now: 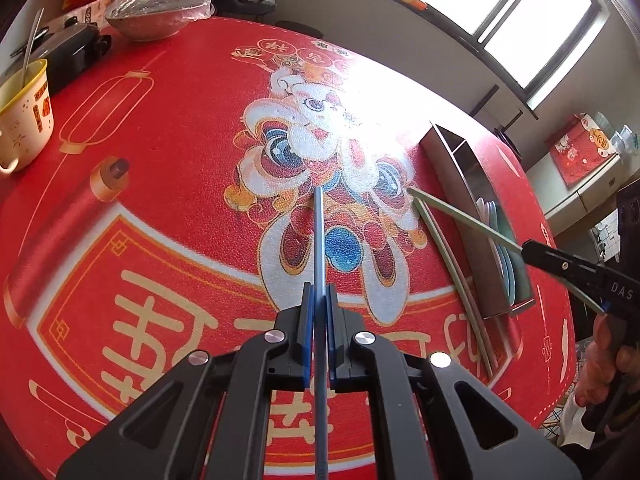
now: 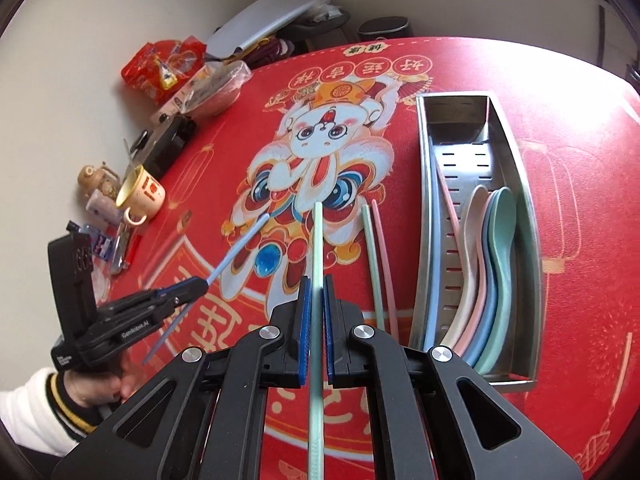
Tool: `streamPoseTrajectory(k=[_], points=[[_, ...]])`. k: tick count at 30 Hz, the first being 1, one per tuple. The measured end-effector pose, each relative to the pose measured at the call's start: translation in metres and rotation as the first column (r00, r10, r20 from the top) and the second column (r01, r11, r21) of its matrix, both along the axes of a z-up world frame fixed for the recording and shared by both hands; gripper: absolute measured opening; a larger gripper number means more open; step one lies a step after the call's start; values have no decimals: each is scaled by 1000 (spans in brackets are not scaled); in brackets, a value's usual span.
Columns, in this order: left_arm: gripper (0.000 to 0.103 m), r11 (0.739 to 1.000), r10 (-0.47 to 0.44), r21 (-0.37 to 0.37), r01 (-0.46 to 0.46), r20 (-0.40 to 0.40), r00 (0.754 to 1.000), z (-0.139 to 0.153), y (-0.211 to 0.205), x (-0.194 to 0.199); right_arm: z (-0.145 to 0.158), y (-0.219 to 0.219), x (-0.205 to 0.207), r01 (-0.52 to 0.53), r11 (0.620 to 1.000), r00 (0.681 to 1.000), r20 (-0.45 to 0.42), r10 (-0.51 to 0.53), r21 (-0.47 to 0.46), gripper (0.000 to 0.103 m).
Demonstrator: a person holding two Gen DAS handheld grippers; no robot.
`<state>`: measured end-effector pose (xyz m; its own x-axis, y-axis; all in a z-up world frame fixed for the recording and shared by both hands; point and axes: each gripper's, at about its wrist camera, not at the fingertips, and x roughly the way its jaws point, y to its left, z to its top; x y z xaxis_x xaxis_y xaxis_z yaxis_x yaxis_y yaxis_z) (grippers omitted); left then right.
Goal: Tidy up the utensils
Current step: 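Carry the mint-green chopstick with the right tool over the tray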
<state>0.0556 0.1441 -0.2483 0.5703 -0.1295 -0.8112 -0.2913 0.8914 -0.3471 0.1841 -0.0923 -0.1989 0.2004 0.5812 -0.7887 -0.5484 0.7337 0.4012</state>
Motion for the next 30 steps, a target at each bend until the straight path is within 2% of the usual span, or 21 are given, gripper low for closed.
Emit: streamPoseTrajectory(k=[7,13,21,25,30], points=[[5,1000,6,-9,-6,-11,1000,-5,-4,1,24,-30,38,137,990,989,47,-138,32,6],[5,999,26,-22,-27,-47,999,-15,-3,-4,8,-41,81,230,972,972,55,-228,-40,6],[5,998,49,-25,-51,-92,995,-26,0,-14,-31,-15,103,228,969,973,-21,-231,-98,6],[5,998,57,-28,-60,-106,993,-30,0,-16,-46,-14,106,240,967,964,-97,-248,-90,6],[5,997,71,-33,-75,-110,991,-32,2,-18,-58,-11,104,223,969,961,-142,-236,-105,6]])
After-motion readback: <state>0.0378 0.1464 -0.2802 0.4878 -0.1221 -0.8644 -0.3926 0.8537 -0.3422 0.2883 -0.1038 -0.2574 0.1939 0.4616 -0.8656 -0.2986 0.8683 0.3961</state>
